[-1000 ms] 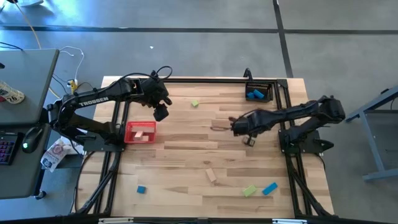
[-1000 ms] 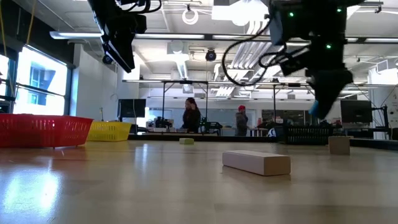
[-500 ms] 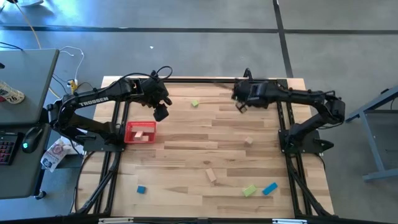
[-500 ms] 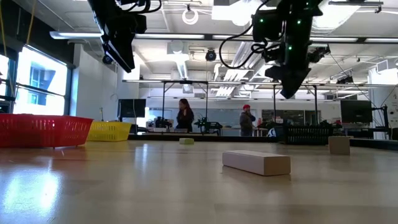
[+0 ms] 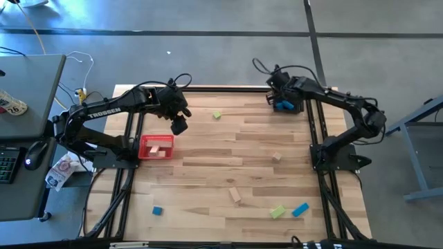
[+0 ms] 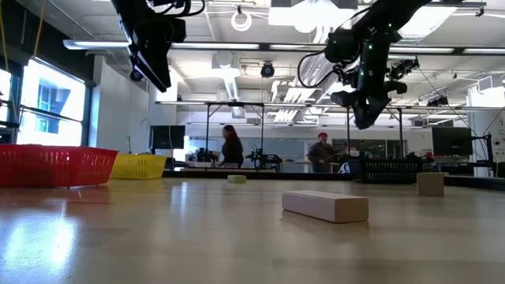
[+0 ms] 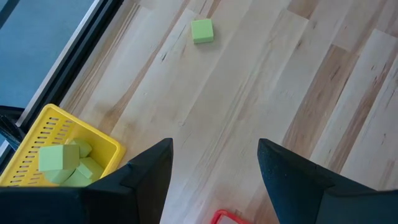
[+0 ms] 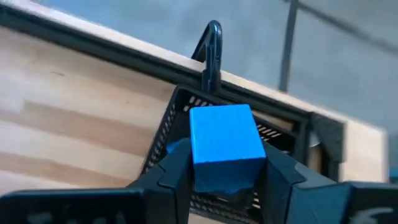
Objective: Sort & place blocks by color
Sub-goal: Put the blue block into the black bin, then put the brown block into the red bin
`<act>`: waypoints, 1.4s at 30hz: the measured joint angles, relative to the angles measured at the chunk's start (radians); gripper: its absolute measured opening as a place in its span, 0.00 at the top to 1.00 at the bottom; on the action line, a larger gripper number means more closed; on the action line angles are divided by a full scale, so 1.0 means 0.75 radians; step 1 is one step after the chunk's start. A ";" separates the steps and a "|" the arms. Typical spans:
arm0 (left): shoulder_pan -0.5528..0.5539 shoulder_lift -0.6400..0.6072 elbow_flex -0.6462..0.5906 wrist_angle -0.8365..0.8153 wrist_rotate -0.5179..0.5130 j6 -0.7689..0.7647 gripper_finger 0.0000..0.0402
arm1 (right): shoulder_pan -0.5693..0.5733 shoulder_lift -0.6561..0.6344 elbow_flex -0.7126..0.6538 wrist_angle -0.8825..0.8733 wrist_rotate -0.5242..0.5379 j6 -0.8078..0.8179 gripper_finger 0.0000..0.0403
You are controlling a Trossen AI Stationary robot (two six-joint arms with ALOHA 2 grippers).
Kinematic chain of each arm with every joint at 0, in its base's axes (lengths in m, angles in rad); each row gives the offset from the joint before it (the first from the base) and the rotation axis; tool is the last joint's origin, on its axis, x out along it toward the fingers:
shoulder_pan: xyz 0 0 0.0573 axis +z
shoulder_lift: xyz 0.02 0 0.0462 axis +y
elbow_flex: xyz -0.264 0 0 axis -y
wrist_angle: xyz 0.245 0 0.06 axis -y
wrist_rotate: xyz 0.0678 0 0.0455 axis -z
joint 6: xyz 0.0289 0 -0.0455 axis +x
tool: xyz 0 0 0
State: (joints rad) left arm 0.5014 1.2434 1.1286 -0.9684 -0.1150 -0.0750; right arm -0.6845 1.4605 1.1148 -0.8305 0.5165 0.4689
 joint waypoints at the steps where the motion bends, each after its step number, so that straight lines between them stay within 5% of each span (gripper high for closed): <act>1: 0.000 0.000 0.000 0.000 0.000 0.000 0.45 | -0.022 0.000 -0.005 0.004 -0.036 0.013 0.71; 12: 0.000 0.000 0.000 0.000 0.000 0.000 0.45 | -0.225 0.001 -0.129 0.037 -0.321 0.039 0.71; 26: 0.000 0.000 0.000 0.000 0.003 0.000 0.45 | -0.326 0.002 -0.200 0.043 -0.348 -0.021 0.70; 37: 0.000 0.000 0.000 0.000 0.003 0.000 0.45 | -0.285 0.002 -0.200 0.044 -0.284 -0.028 0.53; 42: 0.000 0.000 0.000 0.000 0.002 0.000 0.45 | -0.257 0.000 -0.196 0.037 -0.371 -0.034 0.52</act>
State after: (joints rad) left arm 0.5013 1.2434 1.1286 -0.9684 -0.1134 -0.0750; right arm -0.8773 1.4605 0.9676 -0.8031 0.2383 0.4433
